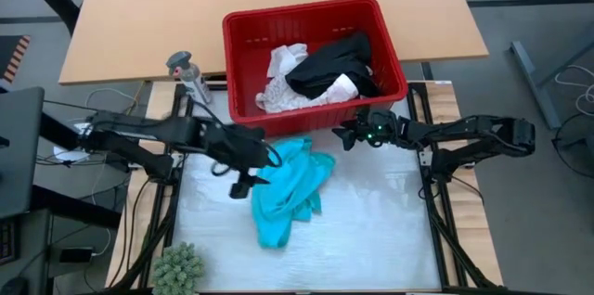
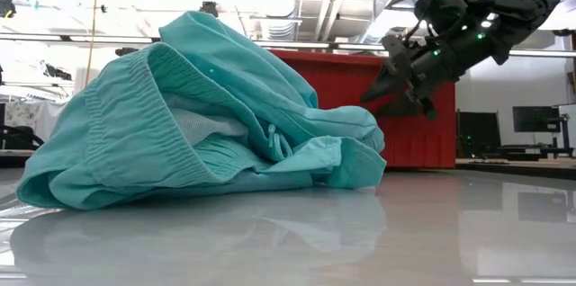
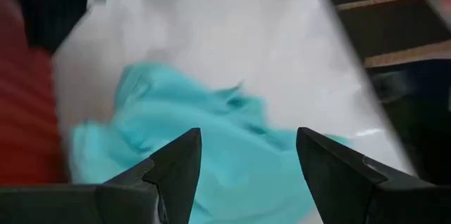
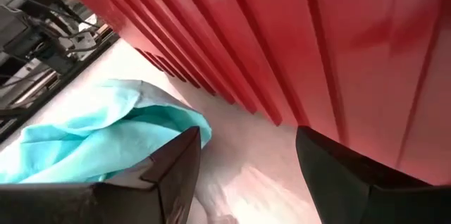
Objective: Fold laundry
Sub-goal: Fold the light blue shorts
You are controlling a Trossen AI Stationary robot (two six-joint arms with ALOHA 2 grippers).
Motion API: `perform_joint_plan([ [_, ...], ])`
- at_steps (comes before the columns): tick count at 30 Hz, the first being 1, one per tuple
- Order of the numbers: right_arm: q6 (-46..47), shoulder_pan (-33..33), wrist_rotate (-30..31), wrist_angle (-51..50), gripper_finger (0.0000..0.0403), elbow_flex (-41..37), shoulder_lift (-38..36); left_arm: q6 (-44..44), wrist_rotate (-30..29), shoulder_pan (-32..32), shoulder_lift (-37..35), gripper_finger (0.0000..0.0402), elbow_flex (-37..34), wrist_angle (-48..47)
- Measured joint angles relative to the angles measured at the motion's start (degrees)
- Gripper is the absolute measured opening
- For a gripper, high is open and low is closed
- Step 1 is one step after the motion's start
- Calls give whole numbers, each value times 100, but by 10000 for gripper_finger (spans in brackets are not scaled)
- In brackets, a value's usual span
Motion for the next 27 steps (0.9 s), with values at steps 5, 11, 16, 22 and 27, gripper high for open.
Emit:
perform_joint_plan([
  [5, 0, 7, -140, 27, 260, 4, 0, -53, -1246, 29, -2, 220, -1239, 780],
  [11, 0, 7, -155, 23, 260, 4, 0, 527, -2711, 331, -4, 220, -2065, 1405],
  [16, 2, 43, -170, 25, 260, 4, 0, 919, -2955, 932, -6, 220, -2279, 1605],
  [22, 2, 160, -174, 22, 260, 6, 0, 1217, -2872, 1799, -23, 220, -2467, 2011],
  [27, -47, 132, -131, 19, 260, 6, 0, 1274, -2741, 2183, -23, 220, -2472, 2411],
])
